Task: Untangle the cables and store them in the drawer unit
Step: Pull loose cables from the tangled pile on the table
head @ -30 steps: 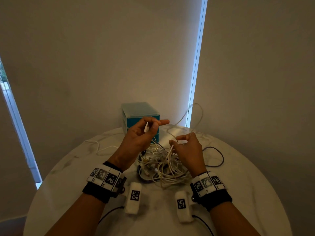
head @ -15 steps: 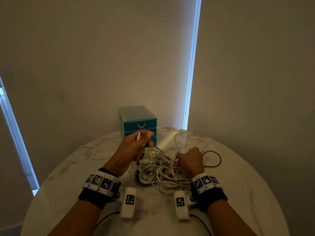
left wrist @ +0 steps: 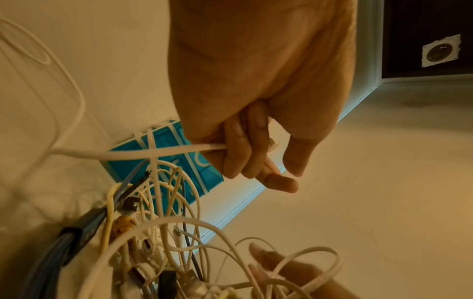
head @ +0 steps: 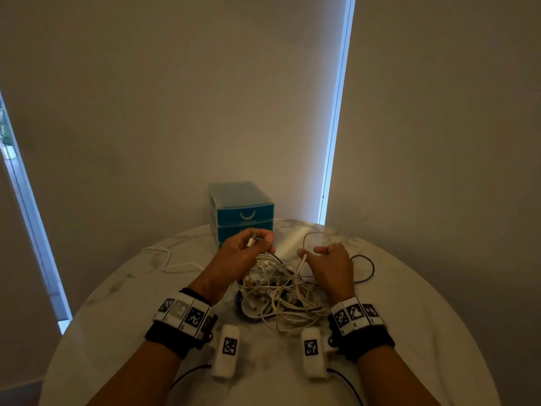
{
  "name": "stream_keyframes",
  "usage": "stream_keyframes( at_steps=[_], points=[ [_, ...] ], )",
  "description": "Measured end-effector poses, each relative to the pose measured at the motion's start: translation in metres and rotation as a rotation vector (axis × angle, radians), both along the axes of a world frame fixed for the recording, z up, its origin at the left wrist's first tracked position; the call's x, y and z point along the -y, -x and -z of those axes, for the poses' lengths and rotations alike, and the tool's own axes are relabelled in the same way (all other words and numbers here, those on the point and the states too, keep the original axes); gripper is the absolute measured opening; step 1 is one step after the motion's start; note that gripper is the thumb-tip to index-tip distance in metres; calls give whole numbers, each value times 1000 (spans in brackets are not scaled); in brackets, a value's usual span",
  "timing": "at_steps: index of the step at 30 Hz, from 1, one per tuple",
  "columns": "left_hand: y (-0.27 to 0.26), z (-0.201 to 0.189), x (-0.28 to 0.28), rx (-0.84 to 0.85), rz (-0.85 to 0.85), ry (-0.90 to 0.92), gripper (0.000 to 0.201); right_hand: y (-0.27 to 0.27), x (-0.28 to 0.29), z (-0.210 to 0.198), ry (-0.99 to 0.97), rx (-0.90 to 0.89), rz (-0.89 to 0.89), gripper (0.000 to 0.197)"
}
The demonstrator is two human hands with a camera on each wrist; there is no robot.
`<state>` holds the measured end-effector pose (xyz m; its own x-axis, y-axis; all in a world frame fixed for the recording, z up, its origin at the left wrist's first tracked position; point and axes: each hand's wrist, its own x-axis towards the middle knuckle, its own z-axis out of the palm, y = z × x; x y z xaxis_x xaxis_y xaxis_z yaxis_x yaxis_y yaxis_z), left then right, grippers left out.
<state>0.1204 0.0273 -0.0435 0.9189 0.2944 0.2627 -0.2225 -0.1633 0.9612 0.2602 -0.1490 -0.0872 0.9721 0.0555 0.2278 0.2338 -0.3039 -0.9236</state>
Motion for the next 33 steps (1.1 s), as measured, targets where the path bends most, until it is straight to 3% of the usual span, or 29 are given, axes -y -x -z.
stream_keyframes(
  at_steps=[2,7,11,14,16,18,22,25,29,33],
  points=[
    [4,-2,5,3,91,-116,27,-5,-1,10,34,-88,-61,50],
    [2,8,17,-95,367,-499,34,-11,-11,16,-84,-150,-81,25],
    [1,11,14,-83,412,-542,33,-23,-21,7,80,-205,-138,51],
    [0,12,9,-82,410,-542,30,-32,-27,-1,369,-168,-176,33],
    [-3,15,6,-91,407,-556,30,-31,-31,-10,389,-113,-170,31],
    [-2,17,2,-96,398,-549,30,-22,-31,-28,251,-32,-135,39],
    [-1,15,-10,-96,280,-520,23,3,-23,-89,-187,170,-123,33],
    [1,10,-12,-19,142,-345,21,24,-14,-123,-600,170,-240,45],
    [7,-5,-10,235,-51,-97,31,42,-9,-132,-685,168,-294,46],
    [7,-9,-16,295,-203,-95,36,59,-11,-139,-644,149,-535,42]
  ],
)
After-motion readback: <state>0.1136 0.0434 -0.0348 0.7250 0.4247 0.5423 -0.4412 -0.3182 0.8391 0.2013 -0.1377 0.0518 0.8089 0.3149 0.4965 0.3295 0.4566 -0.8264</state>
